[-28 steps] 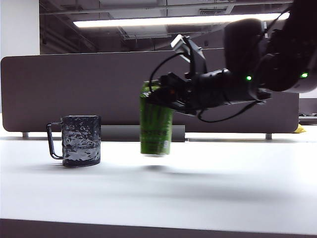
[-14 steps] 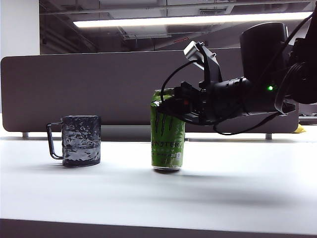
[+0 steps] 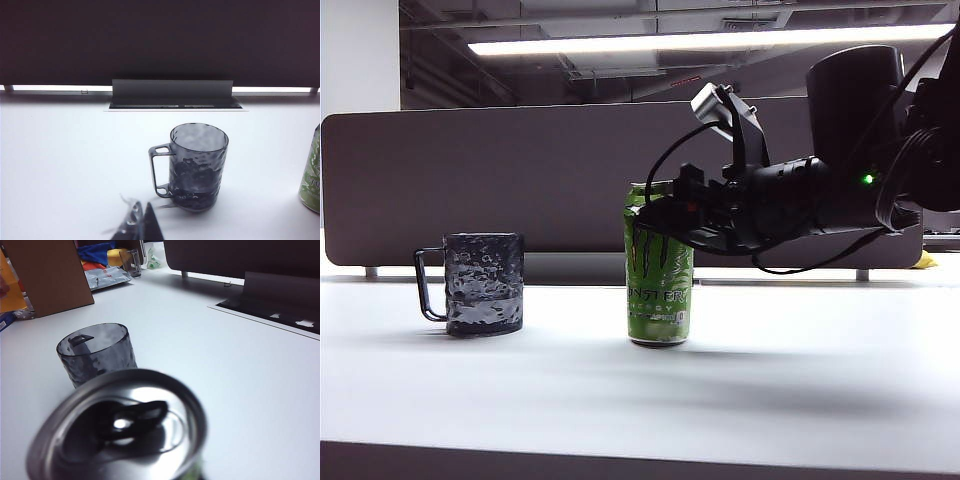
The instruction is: Pick up the metal can, pour some water into the cup, then place the can back on the table.
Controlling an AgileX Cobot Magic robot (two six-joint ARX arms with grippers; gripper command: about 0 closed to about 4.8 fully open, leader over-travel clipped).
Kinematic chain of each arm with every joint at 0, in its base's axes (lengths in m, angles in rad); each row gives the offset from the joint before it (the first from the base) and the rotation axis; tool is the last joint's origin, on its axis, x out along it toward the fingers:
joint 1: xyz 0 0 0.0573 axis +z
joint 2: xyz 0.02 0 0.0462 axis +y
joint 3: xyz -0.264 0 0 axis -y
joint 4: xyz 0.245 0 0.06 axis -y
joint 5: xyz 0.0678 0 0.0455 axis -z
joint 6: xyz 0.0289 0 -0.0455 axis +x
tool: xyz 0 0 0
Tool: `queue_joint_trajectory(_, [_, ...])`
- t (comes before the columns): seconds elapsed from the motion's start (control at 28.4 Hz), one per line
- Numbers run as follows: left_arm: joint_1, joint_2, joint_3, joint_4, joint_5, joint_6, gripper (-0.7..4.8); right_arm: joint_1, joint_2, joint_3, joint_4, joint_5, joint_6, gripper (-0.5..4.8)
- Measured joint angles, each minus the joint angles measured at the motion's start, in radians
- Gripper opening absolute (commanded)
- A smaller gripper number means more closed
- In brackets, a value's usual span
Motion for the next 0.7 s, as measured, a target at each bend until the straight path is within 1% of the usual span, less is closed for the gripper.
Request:
queue_joint_trajectory(0.18, [0.000, 0.000, 0.000, 0.000, 0.000, 0.000, -0.05, 0.000, 0.000, 0.000, 0.000, 0.000, 0.000, 3.66])
queue_joint_trajectory(0.32, [0.000, 0.000, 0.000, 0.000, 0.000, 0.000, -0.05, 0.000, 0.000, 0.000, 0.000, -0.003, 0.002, 3.87])
queue_joint_trajectory(0.49, [0.000, 0.000, 0.000, 0.000, 0.000, 0.000, -0.05, 0.000, -0.002, 0.000, 0.017, -0.004, 0.010, 4.73])
queue_joint_trajectory(0.7, [0.000, 0.000, 0.000, 0.000, 0.000, 0.000, -0.05, 0.000, -0.013, 0.000, 0.167, -0.001, 0.050, 4.79])
